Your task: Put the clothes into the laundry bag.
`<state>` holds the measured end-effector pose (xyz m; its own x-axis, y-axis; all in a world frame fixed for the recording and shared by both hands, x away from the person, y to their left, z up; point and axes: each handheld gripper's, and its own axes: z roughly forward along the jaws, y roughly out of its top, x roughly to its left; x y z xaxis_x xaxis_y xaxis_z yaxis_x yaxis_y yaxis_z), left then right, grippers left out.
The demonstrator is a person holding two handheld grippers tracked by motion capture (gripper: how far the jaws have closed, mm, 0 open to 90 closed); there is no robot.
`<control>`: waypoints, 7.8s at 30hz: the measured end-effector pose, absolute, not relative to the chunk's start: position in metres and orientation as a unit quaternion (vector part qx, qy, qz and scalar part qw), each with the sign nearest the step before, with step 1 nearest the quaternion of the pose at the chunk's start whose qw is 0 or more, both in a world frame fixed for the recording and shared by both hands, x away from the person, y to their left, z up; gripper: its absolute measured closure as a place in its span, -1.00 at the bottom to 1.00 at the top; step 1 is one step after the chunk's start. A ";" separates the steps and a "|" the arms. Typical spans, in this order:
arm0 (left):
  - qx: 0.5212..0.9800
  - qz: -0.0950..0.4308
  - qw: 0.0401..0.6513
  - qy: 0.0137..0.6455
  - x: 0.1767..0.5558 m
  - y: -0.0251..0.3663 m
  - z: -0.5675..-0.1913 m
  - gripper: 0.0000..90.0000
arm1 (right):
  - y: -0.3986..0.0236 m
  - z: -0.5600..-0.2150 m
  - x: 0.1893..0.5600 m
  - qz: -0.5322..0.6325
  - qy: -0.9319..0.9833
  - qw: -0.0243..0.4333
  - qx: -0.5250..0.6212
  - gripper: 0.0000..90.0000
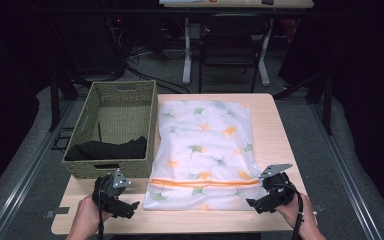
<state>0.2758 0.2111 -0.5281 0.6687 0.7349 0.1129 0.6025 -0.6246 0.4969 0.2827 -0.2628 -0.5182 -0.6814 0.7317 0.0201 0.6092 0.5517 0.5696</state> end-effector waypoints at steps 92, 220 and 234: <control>0.891 0.131 0.205 0.383 0.283 0.218 -0.535 -0.99 | -0.141 -0.561 0.389 0.204 0.935 0.063 0.283 -0.45; 0.940 0.166 0.214 0.209 0.367 0.255 -0.417 -0.99 | -0.151 -0.493 0.387 0.326 0.891 0.129 0.286 0.93; 0.955 0.133 0.161 0.212 0.416 0.263 -0.425 -0.99 | -0.151 -0.494 0.387 0.324 0.893 0.126 0.286 0.93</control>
